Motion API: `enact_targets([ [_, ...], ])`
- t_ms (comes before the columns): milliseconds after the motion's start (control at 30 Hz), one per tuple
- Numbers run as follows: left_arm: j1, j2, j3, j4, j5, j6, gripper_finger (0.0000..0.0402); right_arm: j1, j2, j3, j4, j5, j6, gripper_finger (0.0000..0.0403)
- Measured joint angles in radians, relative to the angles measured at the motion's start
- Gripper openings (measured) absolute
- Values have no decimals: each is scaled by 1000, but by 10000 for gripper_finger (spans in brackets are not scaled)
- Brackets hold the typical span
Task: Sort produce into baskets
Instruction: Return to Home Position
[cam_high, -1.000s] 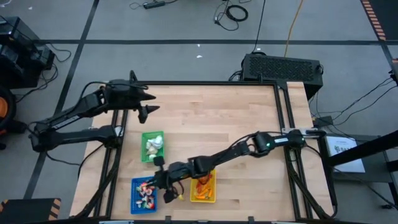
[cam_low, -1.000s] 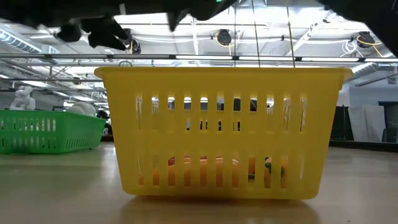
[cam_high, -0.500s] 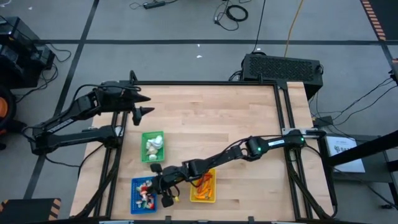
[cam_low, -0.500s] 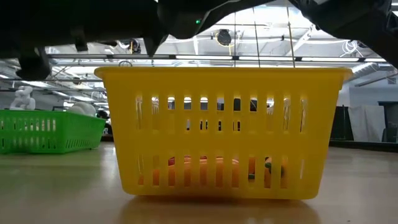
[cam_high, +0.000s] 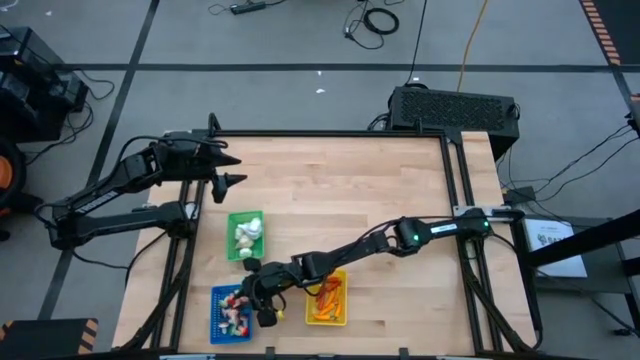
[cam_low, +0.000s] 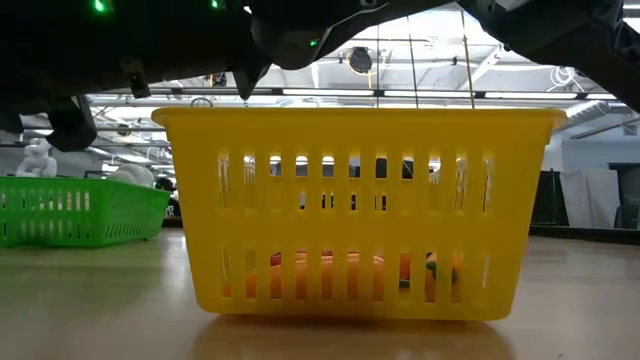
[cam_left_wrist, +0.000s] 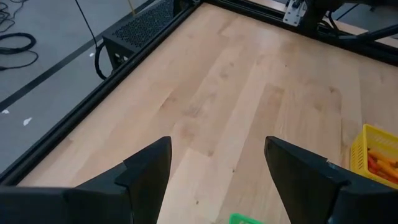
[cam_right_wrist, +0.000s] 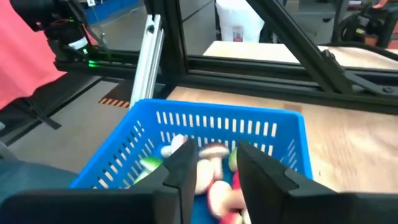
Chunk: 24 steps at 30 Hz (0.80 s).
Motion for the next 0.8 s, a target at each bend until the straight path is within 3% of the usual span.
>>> enact_targets([
  [300, 0, -1, 0, 0, 0, 1, 264, -24, -37, 0, -76, -2, -4, 121],
  [800, 0, -12, 0, 65, -5, 10, 264, -118, -229, 0, -612, -4, -108, 121],
])
